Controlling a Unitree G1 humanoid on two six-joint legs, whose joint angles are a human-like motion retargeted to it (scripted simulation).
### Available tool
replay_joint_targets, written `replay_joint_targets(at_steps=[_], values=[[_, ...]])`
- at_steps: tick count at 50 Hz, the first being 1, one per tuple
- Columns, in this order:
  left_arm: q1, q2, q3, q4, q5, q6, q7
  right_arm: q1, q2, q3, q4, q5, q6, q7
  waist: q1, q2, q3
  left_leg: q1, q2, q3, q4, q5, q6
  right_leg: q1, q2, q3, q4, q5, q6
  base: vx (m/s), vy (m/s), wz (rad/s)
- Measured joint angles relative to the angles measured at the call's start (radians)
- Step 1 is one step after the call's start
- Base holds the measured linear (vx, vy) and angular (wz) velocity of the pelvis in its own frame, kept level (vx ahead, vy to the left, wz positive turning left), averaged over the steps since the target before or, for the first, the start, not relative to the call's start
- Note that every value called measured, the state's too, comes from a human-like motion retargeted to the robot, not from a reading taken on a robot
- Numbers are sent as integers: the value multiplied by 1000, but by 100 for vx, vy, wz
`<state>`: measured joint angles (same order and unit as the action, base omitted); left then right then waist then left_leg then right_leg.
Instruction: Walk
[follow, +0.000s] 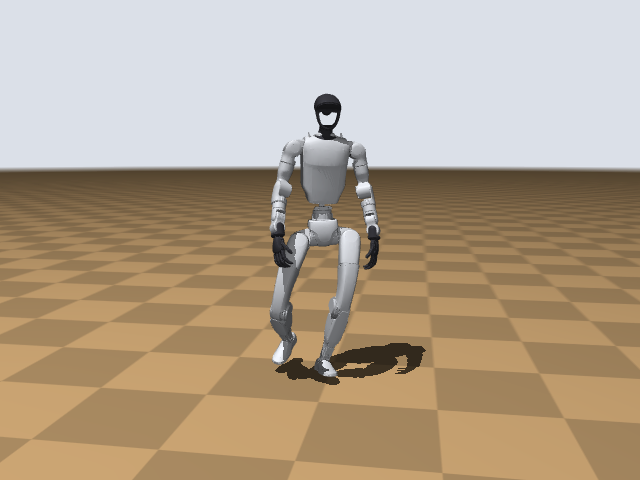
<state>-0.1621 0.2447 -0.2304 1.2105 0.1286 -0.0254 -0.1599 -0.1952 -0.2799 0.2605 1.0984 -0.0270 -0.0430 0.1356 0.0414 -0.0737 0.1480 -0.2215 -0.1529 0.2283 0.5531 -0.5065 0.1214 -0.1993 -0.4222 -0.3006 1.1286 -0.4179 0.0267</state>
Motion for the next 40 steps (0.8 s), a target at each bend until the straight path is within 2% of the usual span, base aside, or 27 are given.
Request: replay_joint_targets(at_steps=[7,13,16,27,35,40], values=[[-46,-13,-15,-22,-16,-10,42,61,-2,-23,44,-2,24,0,-65,55,3,115,-51,-236,-122,30,-30,-103,143,168,-248,-27,-1,22,9,180],[-60,-42,-24,-30,-48,-21,59,99,16,-14,96,-10,41,22,-86,76,-3,186,-71,-413,-197,48,-43,-189,292,305,-399,34,23,23,9,161],[-52,-51,-25,-26,-59,-24,66,116,26,-6,107,-12,45,30,-90,65,-4,203,-96,-479,-180,36,-46,-235,357,360,-425,62,46,22,7,139],[2,-16,-1,81,-61,-21,62,107,16,7,66,11,26,42,-105,57,-29,273,-111,-679,-128,-22,-56,-336,601,470,-619,207,137,27,4,114],[50,2,14,136,-41,-20,40,96,-5,-24,0,41,15,28,-109,66,-31,383,-104,-801,-102,-70,-56,-337,660,474,-725,265,153,38,-2,97],[81,0,26,145,-37,-13,32,112,-12,-54,-19,46,21,13,-118,83,-25,470,-70,-750,-79,-72,-73,-320,646,433,-642,275,134,46,-2,104]])
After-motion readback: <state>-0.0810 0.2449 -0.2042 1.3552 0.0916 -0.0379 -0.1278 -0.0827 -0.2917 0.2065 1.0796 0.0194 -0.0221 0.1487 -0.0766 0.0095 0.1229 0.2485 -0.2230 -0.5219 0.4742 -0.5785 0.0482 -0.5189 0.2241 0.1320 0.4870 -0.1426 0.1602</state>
